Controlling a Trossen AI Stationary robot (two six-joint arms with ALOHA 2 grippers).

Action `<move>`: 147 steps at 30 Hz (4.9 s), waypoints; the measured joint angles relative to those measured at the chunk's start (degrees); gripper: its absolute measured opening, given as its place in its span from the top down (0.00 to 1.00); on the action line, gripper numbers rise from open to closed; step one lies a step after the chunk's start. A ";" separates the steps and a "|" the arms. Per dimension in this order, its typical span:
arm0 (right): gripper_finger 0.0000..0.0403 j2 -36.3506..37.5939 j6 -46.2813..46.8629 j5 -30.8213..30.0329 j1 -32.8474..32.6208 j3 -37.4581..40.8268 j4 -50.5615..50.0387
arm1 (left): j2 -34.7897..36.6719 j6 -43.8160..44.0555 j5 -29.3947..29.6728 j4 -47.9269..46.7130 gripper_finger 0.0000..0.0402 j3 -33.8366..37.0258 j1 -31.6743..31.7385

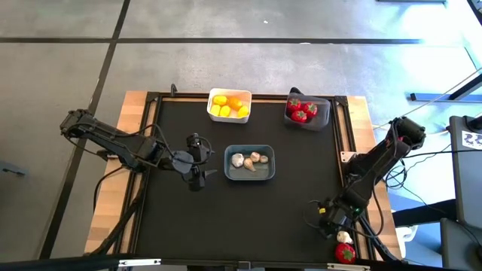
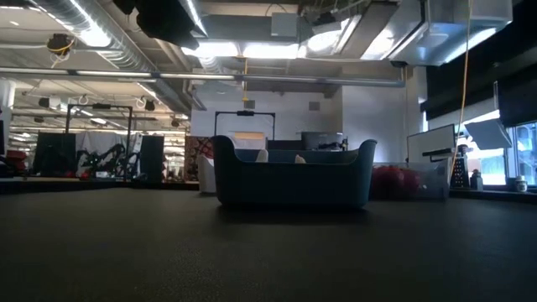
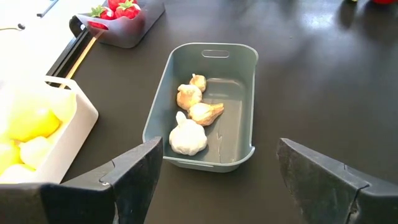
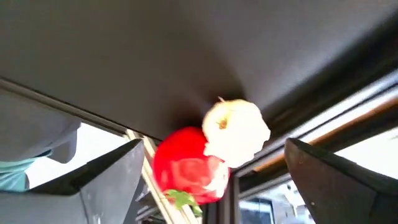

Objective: Sort produce into baskets
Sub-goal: Put the white garlic into the blue bin, then put the red tomato into the black bin

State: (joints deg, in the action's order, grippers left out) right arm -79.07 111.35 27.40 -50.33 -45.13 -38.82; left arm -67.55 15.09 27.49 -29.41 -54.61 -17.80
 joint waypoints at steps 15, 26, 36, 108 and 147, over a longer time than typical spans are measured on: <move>0.04 -7.35 -0.01 10.58 0.04 1.37 4.40 | 0.00 -0.02 0.00 0.02 0.23 0.00 0.00; 0.06 -11.93 -0.79 11.03 0.06 1.38 5.65 | 0.00 -0.04 -0.01 0.02 0.23 0.00 0.00; 0.37 -13.14 -1.84 11.19 0.04 1.38 6.16 | 0.00 0.09 0.00 0.02 0.23 0.00 0.00; 0.49 -13.07 -77.09 -44.77 40.00 -25.57 -4.06 | 0.00 1.05 -0.02 0.02 0.23 0.00 0.00; 0.29 -13.07 -45.55 -22.19 14.13 -24.52 -18.43 | 0.00 1.05 -0.02 0.02 0.23 0.00 0.00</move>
State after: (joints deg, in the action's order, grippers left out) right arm -92.14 65.80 5.21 -36.19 -69.65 -57.25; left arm -67.55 16.14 27.46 -29.39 -54.61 -17.80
